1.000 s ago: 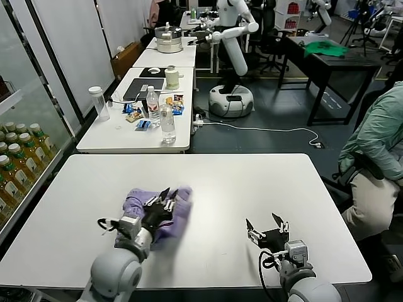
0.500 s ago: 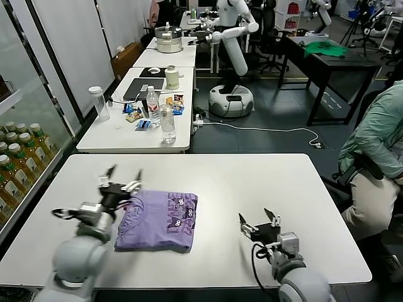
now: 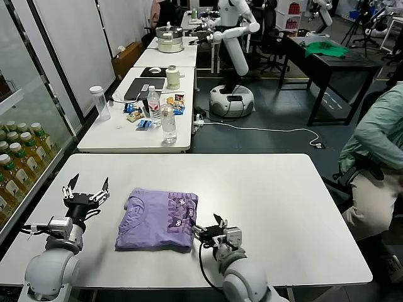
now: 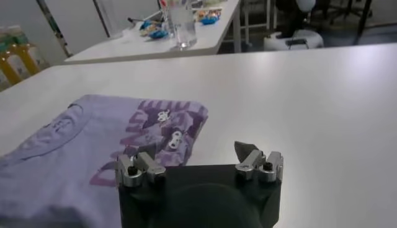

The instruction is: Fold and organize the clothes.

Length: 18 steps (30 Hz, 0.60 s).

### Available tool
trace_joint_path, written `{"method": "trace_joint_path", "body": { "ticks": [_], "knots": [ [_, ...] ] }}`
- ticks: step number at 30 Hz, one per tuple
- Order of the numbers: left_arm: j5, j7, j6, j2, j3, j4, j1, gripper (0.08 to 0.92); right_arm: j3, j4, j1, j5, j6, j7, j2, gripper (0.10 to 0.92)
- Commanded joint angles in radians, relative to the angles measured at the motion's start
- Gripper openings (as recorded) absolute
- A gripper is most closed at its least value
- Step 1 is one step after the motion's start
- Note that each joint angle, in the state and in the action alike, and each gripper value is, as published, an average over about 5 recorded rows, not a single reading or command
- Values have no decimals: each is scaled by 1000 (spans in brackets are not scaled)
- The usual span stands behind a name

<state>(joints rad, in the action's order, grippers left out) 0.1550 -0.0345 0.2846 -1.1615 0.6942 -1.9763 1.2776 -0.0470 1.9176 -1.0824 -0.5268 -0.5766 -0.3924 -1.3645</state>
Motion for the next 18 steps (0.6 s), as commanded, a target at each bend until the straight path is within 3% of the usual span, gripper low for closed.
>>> {"method": "trace_joint_path", "body": {
  "ticks": [1, 6, 18],
  "knots": [
    [-14, 7, -45, -5, 44, 24, 34, 823, -78, -139, 83, -72, 17, -91, -95, 823],
    [-14, 7, -49, -6, 46, 26, 36, 823, -74, -163, 99, -89, 29, -83, -113, 759],
    [-16, 5, -61, -14, 35, 32, 38, 823, -57, -159, 96, -96, 37, -79, -109, 414]
  ]
}}
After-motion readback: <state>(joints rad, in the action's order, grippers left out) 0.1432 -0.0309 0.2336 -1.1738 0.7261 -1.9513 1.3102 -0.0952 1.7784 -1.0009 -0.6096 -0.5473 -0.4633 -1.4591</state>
